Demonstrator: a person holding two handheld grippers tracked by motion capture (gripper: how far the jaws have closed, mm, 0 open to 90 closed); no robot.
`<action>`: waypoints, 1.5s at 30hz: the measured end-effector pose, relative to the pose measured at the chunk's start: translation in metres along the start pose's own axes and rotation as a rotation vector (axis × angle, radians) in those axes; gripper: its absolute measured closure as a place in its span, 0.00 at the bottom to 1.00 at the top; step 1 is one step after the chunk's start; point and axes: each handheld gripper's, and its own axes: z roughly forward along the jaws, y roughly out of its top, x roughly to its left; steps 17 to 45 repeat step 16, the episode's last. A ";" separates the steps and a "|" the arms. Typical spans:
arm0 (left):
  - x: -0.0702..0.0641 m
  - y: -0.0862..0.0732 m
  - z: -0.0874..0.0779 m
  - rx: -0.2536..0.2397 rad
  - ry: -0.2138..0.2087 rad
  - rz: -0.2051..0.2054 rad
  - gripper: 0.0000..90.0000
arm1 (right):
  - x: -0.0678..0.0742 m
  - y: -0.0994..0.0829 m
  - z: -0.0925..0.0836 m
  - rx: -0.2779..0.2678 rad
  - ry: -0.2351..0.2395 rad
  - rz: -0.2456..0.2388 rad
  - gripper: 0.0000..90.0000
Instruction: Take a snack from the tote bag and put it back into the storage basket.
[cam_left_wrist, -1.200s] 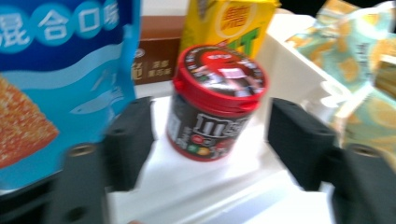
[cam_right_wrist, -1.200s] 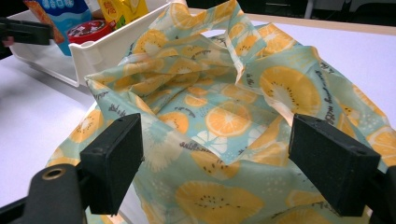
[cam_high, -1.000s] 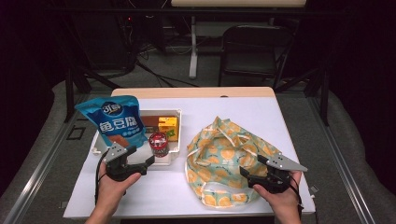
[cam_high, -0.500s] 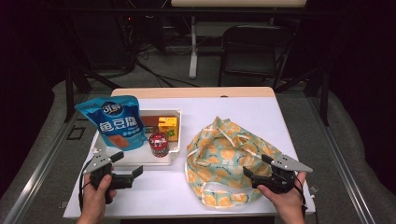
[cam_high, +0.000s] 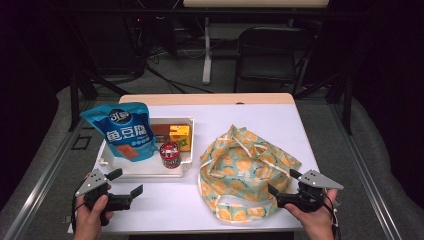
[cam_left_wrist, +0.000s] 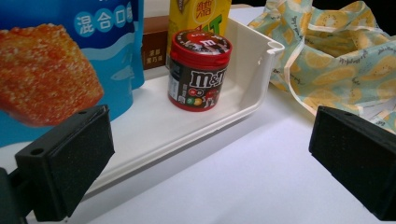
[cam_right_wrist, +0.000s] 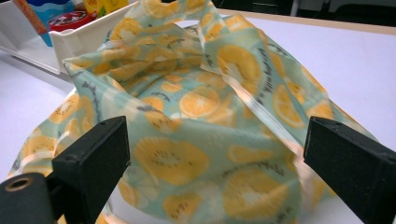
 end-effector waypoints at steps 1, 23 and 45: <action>0.001 -0.001 -0.002 0.002 -0.003 0.003 0.00 | -0.002 -0.002 -0.002 -0.004 -0.006 0.009 0.08; 0.002 -0.004 -0.001 0.005 0.002 0.000 0.00 | -0.016 -0.009 -0.011 -0.003 -0.029 0.042 0.07; 0.002 -0.004 -0.001 0.005 0.002 0.000 0.00 | -0.016 -0.009 -0.011 -0.003 -0.029 0.042 0.07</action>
